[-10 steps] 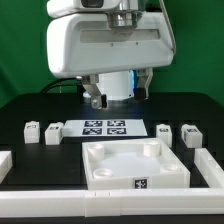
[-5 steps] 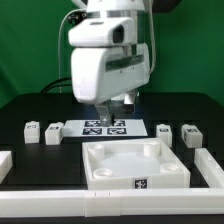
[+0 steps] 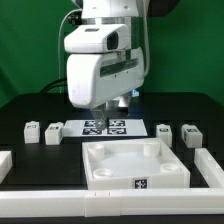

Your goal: Assemble one leg

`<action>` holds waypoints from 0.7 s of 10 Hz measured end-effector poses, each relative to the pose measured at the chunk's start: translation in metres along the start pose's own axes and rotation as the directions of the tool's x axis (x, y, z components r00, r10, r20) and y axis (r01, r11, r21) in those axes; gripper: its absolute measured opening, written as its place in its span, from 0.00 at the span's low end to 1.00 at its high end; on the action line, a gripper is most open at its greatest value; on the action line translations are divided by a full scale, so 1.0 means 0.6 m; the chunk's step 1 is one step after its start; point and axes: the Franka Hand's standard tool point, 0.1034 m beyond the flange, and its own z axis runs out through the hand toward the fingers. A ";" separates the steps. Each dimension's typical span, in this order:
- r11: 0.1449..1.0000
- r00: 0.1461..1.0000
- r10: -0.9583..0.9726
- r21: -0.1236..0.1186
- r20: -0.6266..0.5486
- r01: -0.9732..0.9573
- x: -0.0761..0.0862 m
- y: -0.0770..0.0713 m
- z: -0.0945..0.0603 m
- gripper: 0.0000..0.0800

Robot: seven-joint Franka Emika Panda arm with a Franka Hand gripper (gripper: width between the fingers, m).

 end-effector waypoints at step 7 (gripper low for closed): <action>0.964 0.967 -0.255 -0.071 0.022 0.256 0.001 -0.065 0.037 0.81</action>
Offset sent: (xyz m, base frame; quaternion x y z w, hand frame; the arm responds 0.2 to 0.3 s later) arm -0.0167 0.0150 -0.0045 -0.0419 -0.0181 -0.1485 0.9879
